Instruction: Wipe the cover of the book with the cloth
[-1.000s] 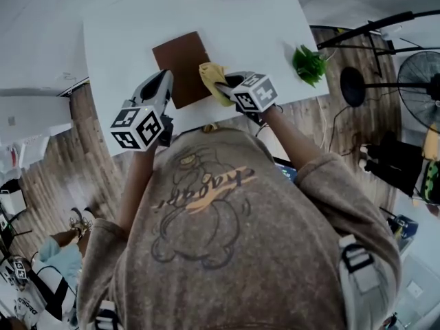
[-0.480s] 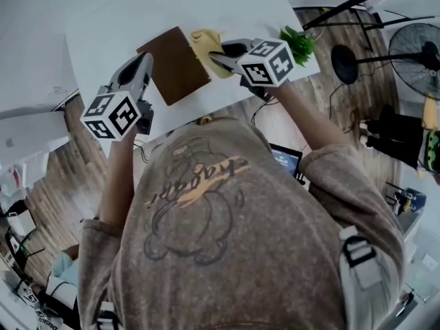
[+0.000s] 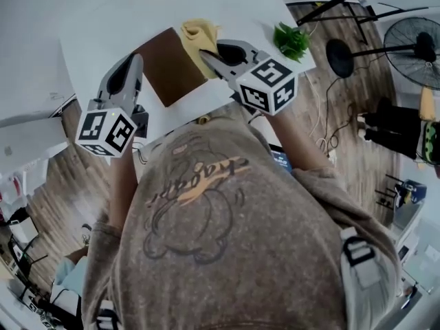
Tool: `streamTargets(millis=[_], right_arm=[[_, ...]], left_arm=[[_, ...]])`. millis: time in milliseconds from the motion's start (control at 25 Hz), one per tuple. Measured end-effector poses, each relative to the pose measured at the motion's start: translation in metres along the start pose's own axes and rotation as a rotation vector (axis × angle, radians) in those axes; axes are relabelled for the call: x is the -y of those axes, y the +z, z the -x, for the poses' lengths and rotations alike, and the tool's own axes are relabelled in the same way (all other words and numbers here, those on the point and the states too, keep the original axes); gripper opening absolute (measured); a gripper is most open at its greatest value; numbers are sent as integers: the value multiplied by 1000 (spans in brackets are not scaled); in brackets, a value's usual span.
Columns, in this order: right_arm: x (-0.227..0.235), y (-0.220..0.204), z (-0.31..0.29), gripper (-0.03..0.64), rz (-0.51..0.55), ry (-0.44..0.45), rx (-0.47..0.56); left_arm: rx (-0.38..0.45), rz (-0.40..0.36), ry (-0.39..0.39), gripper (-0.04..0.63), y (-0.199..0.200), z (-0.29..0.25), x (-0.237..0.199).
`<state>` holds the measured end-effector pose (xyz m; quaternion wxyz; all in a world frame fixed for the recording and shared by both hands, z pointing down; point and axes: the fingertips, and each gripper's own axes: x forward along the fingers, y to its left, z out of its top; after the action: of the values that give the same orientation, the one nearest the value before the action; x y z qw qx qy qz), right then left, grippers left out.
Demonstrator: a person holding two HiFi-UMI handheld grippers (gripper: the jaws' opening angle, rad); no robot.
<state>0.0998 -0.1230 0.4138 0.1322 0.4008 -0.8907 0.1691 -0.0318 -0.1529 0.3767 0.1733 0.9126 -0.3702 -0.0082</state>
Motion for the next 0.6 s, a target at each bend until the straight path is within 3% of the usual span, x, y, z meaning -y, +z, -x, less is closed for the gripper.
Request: streamTargets(millis=[320,600], right_arm=[[5,-7,0,61,-26,-73,167],[19,-30,-10,61,-46,-132,206]], left_arm=[[52,-101,52,5,-11,6,-7],[21,-119,114,4,-40,9,-25]])
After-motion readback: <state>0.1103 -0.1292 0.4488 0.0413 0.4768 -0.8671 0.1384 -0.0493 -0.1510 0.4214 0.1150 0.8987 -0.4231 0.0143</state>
